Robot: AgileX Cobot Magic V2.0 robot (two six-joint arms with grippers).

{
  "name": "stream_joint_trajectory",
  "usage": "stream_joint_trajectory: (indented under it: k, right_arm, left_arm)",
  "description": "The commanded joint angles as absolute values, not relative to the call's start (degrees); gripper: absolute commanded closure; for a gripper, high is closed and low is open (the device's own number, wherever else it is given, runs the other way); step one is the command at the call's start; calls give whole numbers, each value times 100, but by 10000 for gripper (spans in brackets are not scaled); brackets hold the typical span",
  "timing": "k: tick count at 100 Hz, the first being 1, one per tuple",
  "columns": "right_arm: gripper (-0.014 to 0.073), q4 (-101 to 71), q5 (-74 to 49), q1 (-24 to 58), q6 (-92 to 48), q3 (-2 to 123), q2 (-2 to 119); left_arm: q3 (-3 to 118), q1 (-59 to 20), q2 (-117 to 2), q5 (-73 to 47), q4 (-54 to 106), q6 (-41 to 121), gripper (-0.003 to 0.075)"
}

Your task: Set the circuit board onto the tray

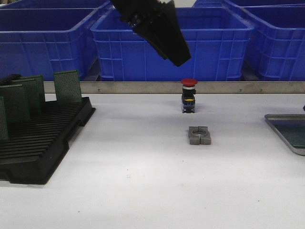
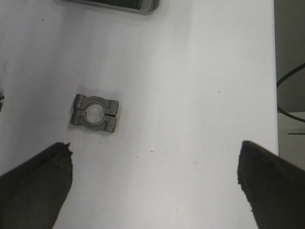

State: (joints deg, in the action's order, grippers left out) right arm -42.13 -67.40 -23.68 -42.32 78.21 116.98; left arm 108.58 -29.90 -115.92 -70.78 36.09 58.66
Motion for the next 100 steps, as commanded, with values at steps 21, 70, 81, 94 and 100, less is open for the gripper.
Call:
stream_joint_trajectory:
  k: [21, 70, 81, 94, 100]
  right_arm:
    - [65, -4503, -6487, -1965, -4250, 7989, 10651]
    - [65, -4281, -5267, -884, -4273, 7822, 8646]
    - [65, -4236, -4784, -855, -4273, 7506, 8044]
    - [65, -4201, -4068, -855, -4325, 6945, 7159]
    - [65, -4201, -3790, -855, -4344, 6655, 6806]
  left_arm:
    - [11036, -2937, -10894, -6631, 3518, 5022, 70]
    - [10907, -2652, -9534, -4926, 1666, 2435, 70]
    - [10401, -2652, -9050, -4314, 1195, 1917, 70]
    - [9387, -2652, -8364, -3489, 569, 1296, 70]
    - [8840, -2652, -8052, -3071, 353, 1021, 70]
